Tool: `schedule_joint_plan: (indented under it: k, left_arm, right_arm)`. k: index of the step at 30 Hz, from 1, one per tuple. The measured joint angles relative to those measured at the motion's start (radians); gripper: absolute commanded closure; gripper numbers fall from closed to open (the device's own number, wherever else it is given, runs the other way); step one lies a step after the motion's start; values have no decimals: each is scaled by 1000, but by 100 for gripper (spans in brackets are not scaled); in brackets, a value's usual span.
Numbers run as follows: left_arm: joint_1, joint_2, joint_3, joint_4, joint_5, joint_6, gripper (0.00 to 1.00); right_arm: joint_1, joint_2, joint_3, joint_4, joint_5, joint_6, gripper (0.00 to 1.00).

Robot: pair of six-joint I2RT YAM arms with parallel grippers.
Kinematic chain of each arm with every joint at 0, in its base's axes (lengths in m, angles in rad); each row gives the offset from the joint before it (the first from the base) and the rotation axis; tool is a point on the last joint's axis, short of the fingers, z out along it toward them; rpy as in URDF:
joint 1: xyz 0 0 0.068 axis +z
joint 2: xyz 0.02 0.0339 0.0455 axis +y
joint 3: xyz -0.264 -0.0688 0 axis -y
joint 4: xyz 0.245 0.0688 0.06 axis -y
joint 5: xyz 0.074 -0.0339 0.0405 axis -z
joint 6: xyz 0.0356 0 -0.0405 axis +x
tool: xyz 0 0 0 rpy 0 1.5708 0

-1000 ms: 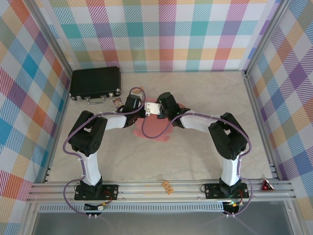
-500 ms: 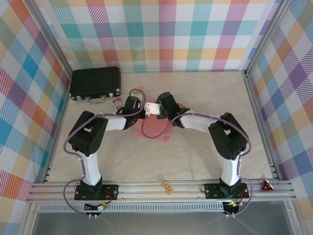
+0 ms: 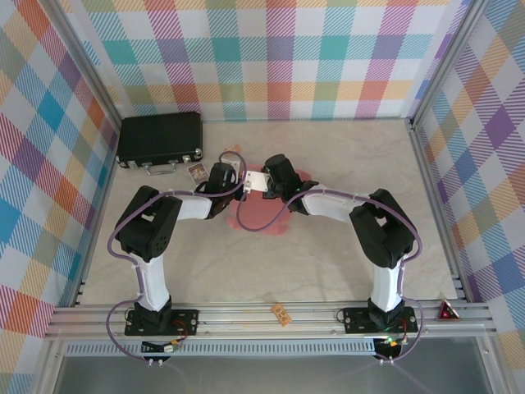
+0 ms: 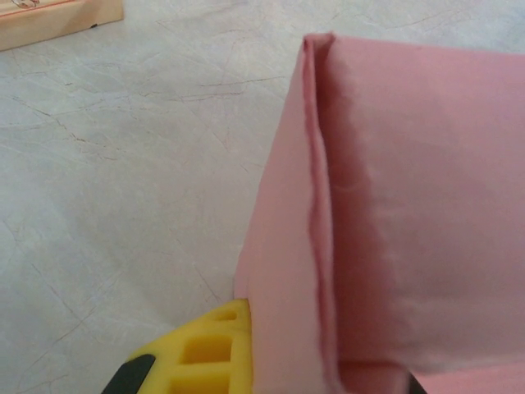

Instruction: Fold the paper box

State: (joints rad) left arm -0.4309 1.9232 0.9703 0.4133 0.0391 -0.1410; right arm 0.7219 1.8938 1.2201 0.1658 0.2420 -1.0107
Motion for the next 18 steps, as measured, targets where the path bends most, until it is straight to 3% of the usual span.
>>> schedule_joint_plan:
  k: [2, 5, 12, 18]
  left_arm:
    - [-1, -3, -2, -2, 0, 8, 100]
    - [-8, -27, -20, -21, -7, 23, 100]
    - [-26, -115, -64, -113, -40, 46, 100]
    - [-26, -193, -78, -212, -60, 43, 100]
  right_arm:
    - [5, -4, 0, -13, -1, 23, 53]
    - [9, -20, -4, -39, -3, 66, 42]
    - [14, -161, -32, -94, -11, 204, 32]
    - [0, -309, -44, -143, 4, 388, 31]
